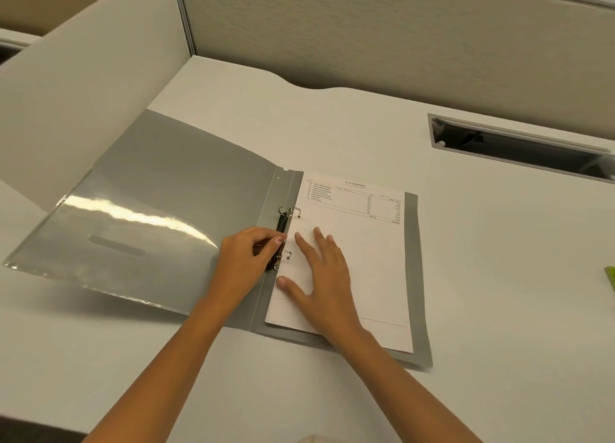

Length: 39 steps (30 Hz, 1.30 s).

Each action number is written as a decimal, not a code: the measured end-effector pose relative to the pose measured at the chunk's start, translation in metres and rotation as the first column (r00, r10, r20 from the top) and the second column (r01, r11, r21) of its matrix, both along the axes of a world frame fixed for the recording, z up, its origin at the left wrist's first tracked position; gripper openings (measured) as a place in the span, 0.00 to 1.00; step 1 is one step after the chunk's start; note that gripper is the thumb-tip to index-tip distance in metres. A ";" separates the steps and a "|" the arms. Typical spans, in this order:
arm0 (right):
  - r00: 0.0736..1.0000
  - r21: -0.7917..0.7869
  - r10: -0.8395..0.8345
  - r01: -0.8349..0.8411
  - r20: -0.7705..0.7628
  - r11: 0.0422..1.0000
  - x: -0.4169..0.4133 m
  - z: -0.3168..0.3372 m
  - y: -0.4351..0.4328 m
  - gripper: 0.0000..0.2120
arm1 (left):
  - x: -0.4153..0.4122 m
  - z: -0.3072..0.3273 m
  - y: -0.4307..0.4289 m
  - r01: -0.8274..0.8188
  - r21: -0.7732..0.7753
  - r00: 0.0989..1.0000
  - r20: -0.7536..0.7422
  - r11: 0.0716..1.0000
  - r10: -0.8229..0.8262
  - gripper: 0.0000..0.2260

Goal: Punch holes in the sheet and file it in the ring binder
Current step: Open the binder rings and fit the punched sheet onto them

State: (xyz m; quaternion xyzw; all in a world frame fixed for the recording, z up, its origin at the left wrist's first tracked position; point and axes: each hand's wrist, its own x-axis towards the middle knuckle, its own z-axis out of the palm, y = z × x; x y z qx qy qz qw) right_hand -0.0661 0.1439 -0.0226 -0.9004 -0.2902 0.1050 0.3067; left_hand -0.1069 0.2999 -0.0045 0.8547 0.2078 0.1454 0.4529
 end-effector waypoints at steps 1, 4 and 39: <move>0.998 -0.061 0.021 -0.018 0.062 0.998 -0.001 -0.004 -0.001 0.35 | -0.001 0.000 -0.001 -0.008 -0.008 1.000 0.005 1.000 0.008 0.08; 0.983 -0.174 0.037 -0.005 0.179 0.985 -0.002 -0.012 -0.005 0.36 | -0.003 0.000 -0.004 -0.049 -0.063 0.999 0.010 0.997 0.049 0.10; 0.911 0.509 -0.191 0.368 -0.366 0.778 0.006 -0.001 0.016 0.02 | -0.012 -0.010 -0.008 -0.224 -0.164 0.971 0.050 0.961 0.235 0.07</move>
